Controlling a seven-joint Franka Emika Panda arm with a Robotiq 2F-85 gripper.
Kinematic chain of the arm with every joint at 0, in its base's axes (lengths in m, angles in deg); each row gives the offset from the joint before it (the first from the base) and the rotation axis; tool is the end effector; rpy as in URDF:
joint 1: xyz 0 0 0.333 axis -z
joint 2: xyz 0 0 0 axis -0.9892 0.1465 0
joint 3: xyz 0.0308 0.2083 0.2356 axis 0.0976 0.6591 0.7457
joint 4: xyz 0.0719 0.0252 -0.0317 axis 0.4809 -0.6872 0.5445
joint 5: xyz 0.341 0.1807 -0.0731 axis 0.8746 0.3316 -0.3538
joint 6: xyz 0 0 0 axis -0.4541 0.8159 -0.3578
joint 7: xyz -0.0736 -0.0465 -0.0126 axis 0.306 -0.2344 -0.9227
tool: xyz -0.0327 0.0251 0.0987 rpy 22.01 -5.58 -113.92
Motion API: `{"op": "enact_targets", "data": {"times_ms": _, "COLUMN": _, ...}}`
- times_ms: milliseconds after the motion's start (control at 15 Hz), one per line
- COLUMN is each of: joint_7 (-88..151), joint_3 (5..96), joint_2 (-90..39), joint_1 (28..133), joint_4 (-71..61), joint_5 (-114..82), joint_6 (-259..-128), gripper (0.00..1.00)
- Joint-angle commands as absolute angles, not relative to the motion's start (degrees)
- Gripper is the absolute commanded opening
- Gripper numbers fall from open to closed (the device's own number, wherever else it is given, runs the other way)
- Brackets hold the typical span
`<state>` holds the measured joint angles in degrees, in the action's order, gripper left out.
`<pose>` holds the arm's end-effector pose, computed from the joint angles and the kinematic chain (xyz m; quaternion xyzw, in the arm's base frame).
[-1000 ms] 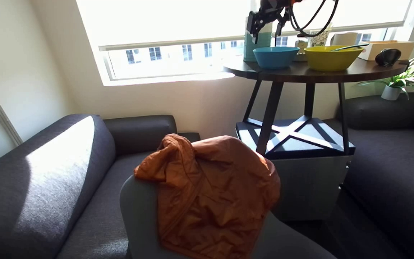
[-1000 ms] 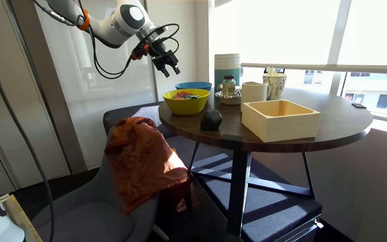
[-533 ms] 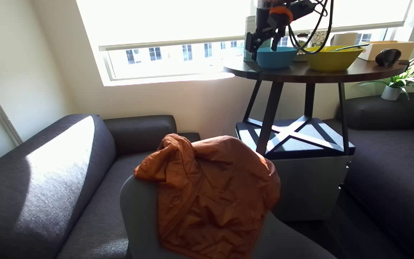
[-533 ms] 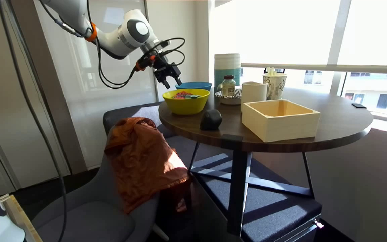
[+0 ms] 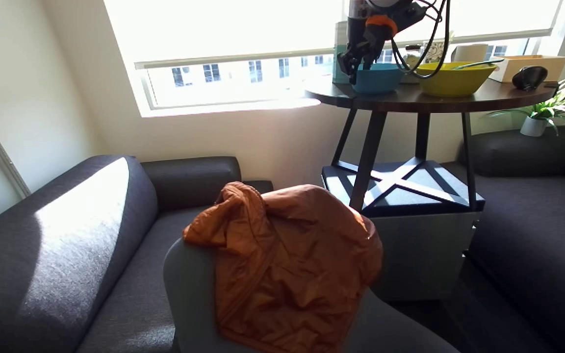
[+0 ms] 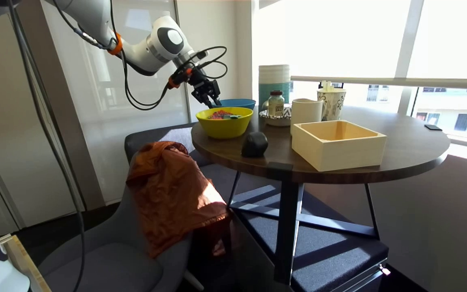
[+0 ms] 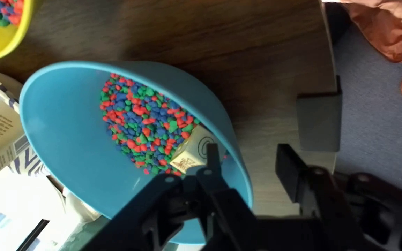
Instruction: Put the blue bowl on top of the box
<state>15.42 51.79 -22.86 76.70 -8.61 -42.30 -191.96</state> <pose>0.6803 0.0171 0.4437 0.9647 -0.0167 0.1891 0.1826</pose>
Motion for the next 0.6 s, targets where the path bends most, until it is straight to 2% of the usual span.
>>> {"op": "enact_targets", "data": {"times_ms": 0, "joint_7": 15.55, "joint_3": 50.38, "joint_2": -21.01, "joint_1": 75.12, "joint_4": -6.35, "joint_5": -44.44, "joint_6": -192.37, "gripper": 0.17}}
{"op": "enact_targets", "data": {"times_ms": 133, "joint_7": 15.09, "joint_3": 50.02, "joint_2": -20.86, "joint_1": 74.69, "joint_4": -6.13, "joint_5": -45.3, "joint_6": -192.32, "gripper": 0.03}}
{"op": "enact_targets", "data": {"times_ms": 200, "joint_7": 14.5, "joint_3": 49.66, "joint_2": -21.05, "joint_1": 74.35, "joint_4": -6.0, "joint_5": -46.16, "joint_6": -191.96, "gripper": 0.01}}
{"op": "enact_targets", "data": {"times_ms": 533, "joint_7": 10.96, "joint_3": 48.79, "joint_2": -23.41, "joint_1": 73.26, "joint_4": -6.09, "joint_5": -49.66, "joint_6": -191.63, "gripper": 0.01}}
